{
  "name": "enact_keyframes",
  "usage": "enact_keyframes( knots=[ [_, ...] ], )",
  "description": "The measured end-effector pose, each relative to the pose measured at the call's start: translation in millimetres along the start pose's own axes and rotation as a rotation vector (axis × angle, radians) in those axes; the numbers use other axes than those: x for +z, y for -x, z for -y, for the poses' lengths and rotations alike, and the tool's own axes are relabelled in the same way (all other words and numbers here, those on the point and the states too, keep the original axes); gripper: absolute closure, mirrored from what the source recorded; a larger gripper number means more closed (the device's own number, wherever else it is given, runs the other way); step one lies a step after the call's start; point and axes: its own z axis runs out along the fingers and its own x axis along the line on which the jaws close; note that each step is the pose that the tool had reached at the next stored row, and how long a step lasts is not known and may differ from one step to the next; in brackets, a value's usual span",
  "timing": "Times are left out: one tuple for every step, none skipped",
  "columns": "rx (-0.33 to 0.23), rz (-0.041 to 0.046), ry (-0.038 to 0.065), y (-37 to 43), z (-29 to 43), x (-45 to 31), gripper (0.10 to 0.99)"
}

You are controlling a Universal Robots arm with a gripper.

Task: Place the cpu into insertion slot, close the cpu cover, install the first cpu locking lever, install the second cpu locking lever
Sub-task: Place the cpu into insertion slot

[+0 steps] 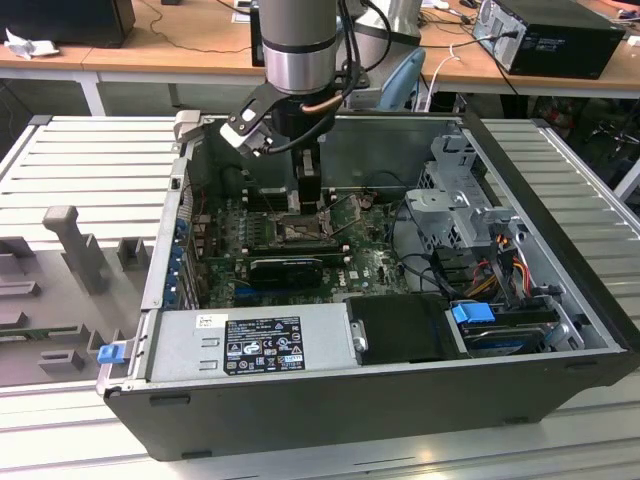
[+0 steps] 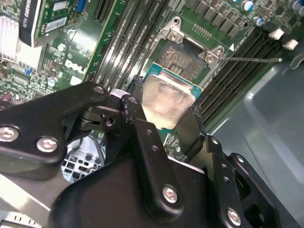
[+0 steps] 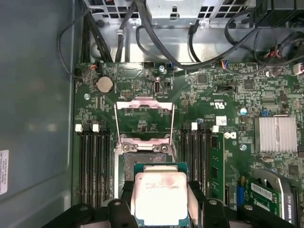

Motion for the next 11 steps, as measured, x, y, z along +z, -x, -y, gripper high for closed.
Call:
enact_keyframes(
  knots=[
    [0.0,0.0001,0.0,0.0,0.0,0.6,0.561],
    [0.0,0.0001,0.0,0.0,0.1,0.8,0.561],
    [0.0,-0.0001,0.0,0.0,-0.2,1.8,0.561],
    [0.0,-0.0001,0.0,0.1,-0.2,6.8,0.561],
    [0.0,-0.0001,0.0,0.1,-0.1,9.7,0.561],
    [0.0,0.0,0.0,0.1,0.0,11.6,0.561],
    [0.0,0.0,0.0,-0.1,0.3,14.3,0.561],
    [0.0,0.0,0.0,-0.2,0.5,16.1,0.561],
    [0.0,0.0,0.0,-0.4,0.6,17.9,0.561],
    [0.0,-0.0001,0.0,-0.5,0.7,19.8,0.561],
    [0.0,-0.0002,0.0,-0.5,0.9,21.7,0.561]
  ],
)
